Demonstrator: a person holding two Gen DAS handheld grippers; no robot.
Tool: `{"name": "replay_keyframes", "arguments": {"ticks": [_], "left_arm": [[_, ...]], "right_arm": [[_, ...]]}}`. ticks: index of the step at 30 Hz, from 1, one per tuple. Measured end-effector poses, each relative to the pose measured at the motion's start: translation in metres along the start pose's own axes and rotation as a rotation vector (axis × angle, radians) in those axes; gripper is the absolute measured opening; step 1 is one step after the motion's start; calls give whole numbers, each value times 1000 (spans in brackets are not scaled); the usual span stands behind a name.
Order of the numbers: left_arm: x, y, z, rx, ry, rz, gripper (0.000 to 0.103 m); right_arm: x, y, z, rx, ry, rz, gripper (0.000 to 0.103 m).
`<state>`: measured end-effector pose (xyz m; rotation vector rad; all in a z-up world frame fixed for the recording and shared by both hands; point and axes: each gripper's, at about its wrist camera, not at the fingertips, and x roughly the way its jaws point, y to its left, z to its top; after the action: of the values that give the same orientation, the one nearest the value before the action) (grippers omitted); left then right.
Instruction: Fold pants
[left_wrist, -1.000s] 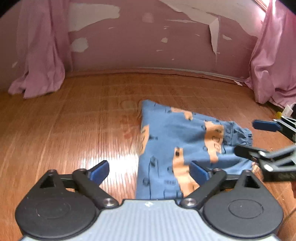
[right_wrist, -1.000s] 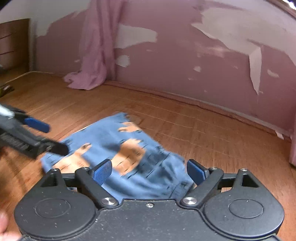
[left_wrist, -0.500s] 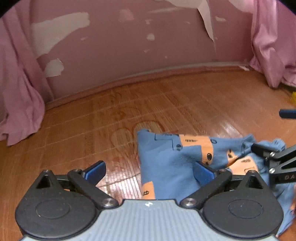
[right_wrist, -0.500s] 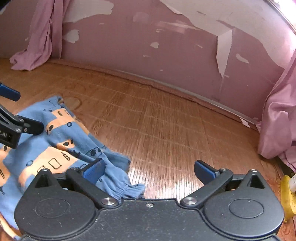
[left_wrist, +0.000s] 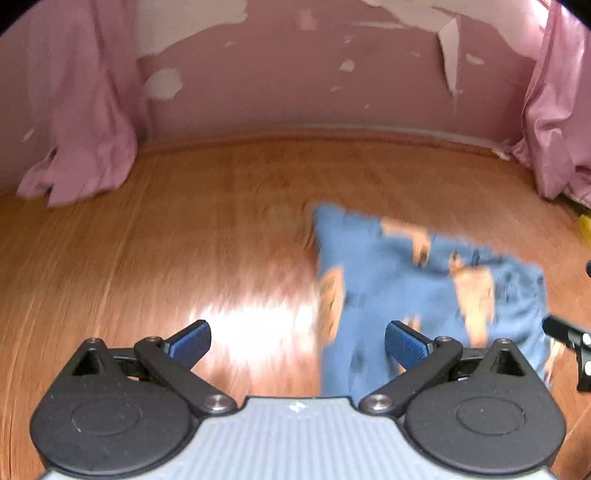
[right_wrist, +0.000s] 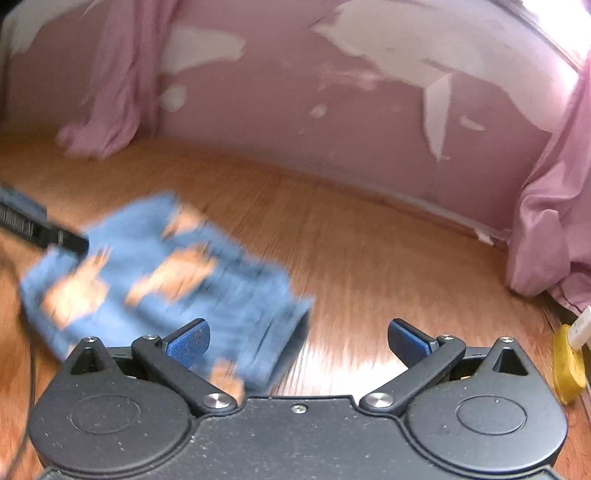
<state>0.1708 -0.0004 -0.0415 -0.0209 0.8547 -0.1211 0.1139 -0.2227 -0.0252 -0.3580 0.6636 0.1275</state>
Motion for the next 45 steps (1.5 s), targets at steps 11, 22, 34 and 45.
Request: {"name": "replay_keyframes", "arguments": {"ticks": [11, 22, 34, 45], "left_arm": [[-25, 20, -18, -74, 9, 11, 103], [-9, 19, -10, -132, 61, -249, 95], [-13, 21, -15, -115, 90, -292, 39], [-27, 23, -17, -110, 71, -248, 9]], "right_arm": [[-10, -14, 0, -11, -30, 12, 102], [102, -94, 49, 235, 119, 634, 91], [137, -104, 47, 372, 166, 609, 32], [116, -86, 53, 205, 134, 488, 8]]}}
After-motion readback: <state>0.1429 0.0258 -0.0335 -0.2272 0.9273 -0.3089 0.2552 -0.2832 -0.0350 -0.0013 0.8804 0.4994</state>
